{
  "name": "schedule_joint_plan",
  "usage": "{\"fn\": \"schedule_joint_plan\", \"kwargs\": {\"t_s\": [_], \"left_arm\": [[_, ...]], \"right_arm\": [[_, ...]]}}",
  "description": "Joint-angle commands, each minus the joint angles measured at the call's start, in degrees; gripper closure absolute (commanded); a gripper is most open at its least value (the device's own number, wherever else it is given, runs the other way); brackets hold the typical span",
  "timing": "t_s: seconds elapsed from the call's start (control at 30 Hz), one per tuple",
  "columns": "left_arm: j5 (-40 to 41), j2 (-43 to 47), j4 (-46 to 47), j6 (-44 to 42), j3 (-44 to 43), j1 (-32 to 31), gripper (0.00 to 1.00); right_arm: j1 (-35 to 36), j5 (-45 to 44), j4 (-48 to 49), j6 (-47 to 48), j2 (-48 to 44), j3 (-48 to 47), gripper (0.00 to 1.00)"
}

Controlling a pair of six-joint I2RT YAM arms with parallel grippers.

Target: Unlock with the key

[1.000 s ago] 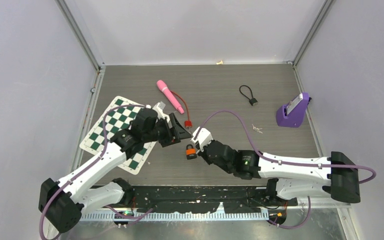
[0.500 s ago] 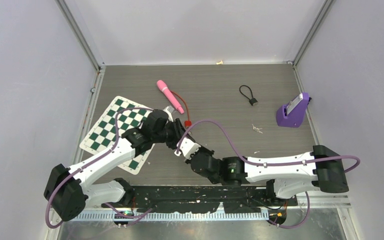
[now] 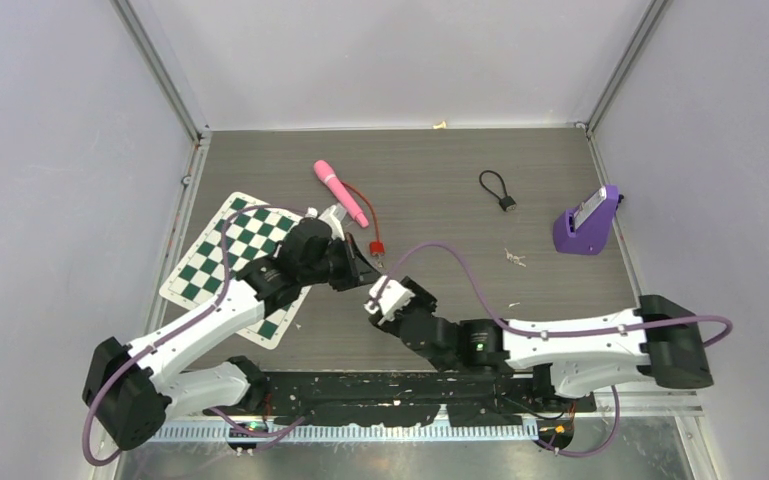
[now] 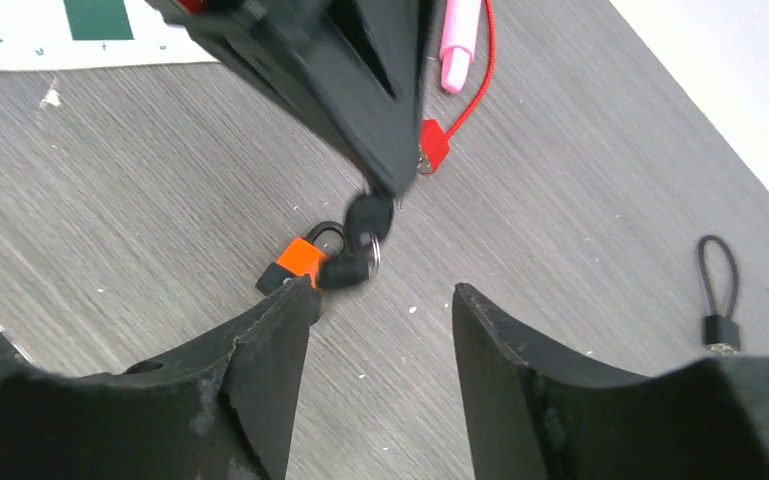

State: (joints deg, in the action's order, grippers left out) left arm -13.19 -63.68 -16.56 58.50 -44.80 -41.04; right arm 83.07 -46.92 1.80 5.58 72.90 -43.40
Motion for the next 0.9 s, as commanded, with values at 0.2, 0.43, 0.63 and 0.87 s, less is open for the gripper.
{"fn": "schedule_joint_plan", "kwargs": {"t_s": [0.2, 0.43, 0.63, 0.87], "left_arm": [[1.8, 8.8, 1.9, -32.8, -9.8, -0.2, 1.0], [-7.0, 12.1, 8.4, -37.3, -9.4, -0.2, 1.0], [-14.1, 13.5, 16.9, -31.3, -6.5, -0.2, 1.0], [-19.3, 13.5, 26.9, -24.4, -3.7, -0.2, 1.0]], "right_arm": [[-13.1, 26.5, 16.6, -10.6, -30.4, 16.6, 0.26], [-25.7, 45.5, 20.4, -18.0, -36.1, 15.8, 0.21], [-33.9, 62.9, 27.5, -27.6, -31.9, 13.2, 0.25], [-38.8, 73.9, 41.5, -37.7, -26.9, 13.5, 0.34]]}}
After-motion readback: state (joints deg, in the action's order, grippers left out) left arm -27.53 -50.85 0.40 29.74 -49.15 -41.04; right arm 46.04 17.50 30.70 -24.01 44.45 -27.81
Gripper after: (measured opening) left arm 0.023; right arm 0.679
